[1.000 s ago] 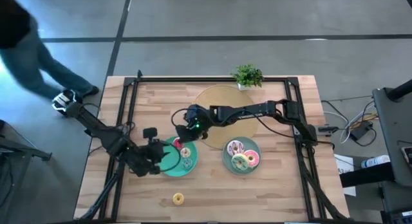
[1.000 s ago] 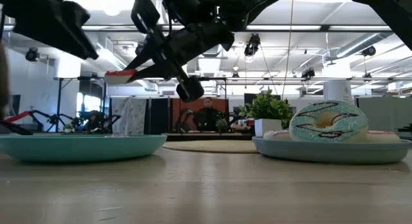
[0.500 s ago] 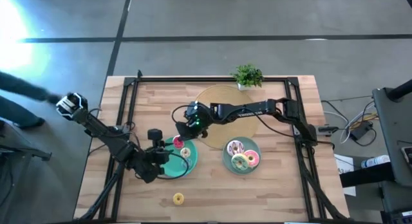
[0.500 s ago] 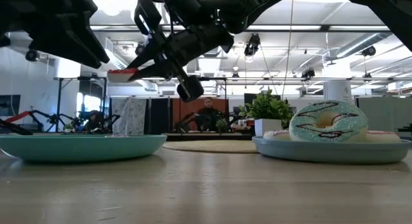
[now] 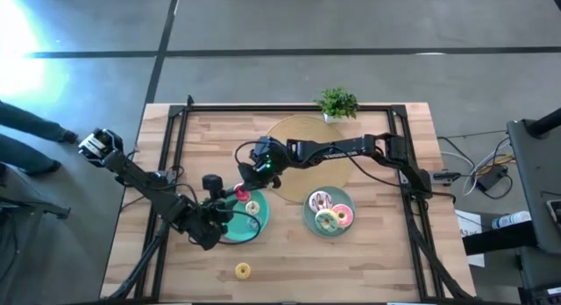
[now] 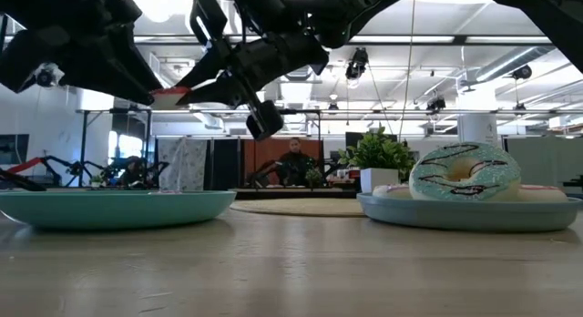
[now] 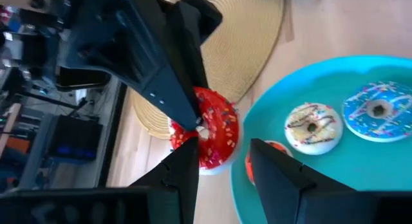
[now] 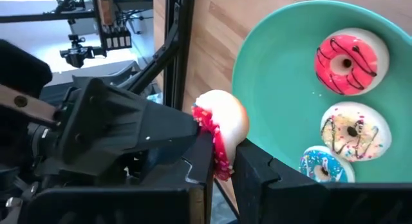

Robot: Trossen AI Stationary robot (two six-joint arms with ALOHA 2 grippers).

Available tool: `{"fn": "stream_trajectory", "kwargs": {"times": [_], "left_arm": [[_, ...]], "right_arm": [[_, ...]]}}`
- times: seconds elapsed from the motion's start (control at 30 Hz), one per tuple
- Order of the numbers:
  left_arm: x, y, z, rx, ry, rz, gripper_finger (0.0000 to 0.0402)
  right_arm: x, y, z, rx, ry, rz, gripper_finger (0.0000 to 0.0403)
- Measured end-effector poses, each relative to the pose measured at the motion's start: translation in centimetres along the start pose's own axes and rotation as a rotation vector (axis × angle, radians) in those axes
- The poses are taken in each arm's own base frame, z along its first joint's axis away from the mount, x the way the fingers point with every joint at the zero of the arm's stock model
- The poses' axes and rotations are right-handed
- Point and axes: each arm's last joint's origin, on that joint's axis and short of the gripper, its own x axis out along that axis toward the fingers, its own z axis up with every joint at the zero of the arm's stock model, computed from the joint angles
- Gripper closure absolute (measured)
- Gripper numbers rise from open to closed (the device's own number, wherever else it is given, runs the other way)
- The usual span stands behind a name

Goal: Pick & Place donuts
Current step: Put the small pink donut on the blue plate

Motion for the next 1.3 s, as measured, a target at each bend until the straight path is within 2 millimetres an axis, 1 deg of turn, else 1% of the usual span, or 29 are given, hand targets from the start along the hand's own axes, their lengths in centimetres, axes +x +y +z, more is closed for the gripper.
{"fn": "stream_trajectory", "kwargs": {"times": [0.3,0.47,0.6,0.83,0.97,1.1,1.3], "left_arm": [[0.45,0.21,-0.07,-0.014,0.008,0.022,0.0287],[0.72,0.42,-0.01,-0.055,0.015,0.030,0.0292],[0.82,0.49,-0.01,-0.070,0.019,0.030,0.0316],[0.83,0.50,-0.02,-0.070,0.022,0.027,0.0392],[0.84,0.49,-0.06,-0.069,0.026,0.023,0.0398],[0.84,0.47,-0.07,-0.069,0.028,0.014,0.0398],[0.86,0.41,-0.15,-0.083,0.035,0.000,0.0399]], "right_arm": [[0.02,0.08,-0.06,0.012,0.001,0.003,0.0369],[0.04,0.09,-0.12,0.012,0.010,0.004,0.0369],[0.06,0.09,-0.15,0.011,0.011,0.004,0.0369],[0.08,0.06,-0.19,-0.007,0.005,-0.002,0.0369],[0.11,0.03,-0.18,-0.049,-0.021,-0.010,0.0368],[0.11,0.04,-0.16,-0.082,-0.027,-0.011,0.0347],[0.11,0.04,-0.17,-0.121,-0.029,-0.012,0.0281]]}}
